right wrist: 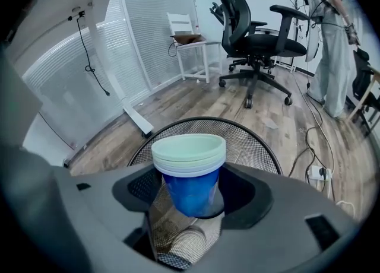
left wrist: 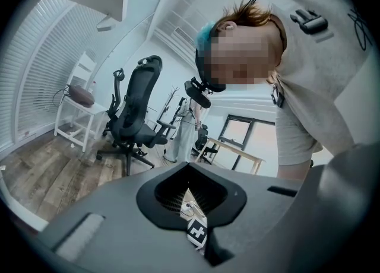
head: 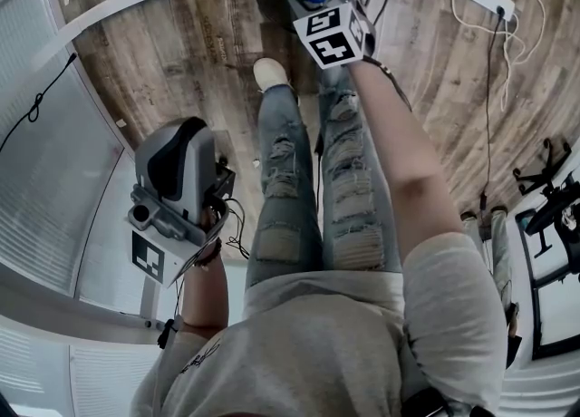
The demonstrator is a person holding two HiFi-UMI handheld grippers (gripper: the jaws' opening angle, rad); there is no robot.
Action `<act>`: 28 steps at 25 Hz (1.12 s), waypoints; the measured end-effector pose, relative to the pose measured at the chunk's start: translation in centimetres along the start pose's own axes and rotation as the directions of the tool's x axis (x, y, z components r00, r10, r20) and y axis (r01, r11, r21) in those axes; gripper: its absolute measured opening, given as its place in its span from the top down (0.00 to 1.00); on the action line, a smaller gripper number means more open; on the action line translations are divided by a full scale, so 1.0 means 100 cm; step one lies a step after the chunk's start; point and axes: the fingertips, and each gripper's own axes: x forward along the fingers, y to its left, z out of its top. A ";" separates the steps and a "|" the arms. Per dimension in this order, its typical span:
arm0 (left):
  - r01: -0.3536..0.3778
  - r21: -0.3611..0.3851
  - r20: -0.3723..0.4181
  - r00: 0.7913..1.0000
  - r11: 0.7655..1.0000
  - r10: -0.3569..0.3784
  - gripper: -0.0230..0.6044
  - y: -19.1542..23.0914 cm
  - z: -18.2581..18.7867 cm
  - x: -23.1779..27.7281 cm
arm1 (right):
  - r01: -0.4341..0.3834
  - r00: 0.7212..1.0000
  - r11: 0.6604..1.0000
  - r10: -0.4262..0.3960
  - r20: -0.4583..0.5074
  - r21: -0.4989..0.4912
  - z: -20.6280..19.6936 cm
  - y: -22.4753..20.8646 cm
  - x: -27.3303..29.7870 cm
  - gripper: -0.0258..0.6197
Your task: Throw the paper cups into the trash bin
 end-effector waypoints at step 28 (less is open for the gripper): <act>0.016 -0.001 -0.009 1.000 1.000 -0.016 0.96 -0.006 -0.009 -0.005 | 0.051 0.994 0.997 -0.045 -0.097 0.060 -0.034 -0.012 0.008 0.51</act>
